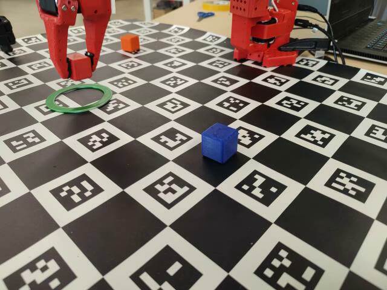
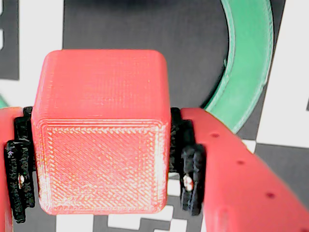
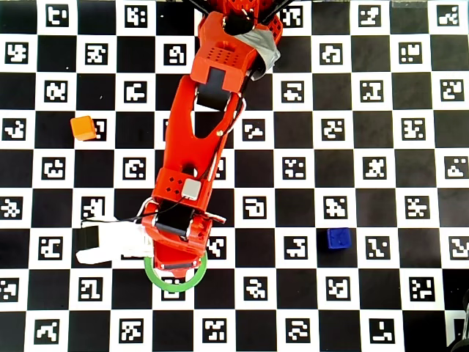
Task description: Grab the red cube then put it in the green circle then put the blue cube on top and finally the orange cube on top
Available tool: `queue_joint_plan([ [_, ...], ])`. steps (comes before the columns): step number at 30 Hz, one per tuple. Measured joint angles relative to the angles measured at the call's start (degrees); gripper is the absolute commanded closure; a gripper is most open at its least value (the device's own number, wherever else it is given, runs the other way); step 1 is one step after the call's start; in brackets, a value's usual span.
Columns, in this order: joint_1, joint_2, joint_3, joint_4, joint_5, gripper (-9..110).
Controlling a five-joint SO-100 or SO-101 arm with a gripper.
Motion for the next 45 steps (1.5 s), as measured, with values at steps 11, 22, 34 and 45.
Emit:
queue_joint_plan([
  [11,0.0,-3.1,-0.7,-3.1,2.0,105],
  [22,0.0,-4.4,-0.7,-3.5,2.1,105],
  [34,0.0,-4.4,-0.7,-3.5,2.6,98],
  [45,0.0,-4.4,0.0,-5.8,3.3,89],
])
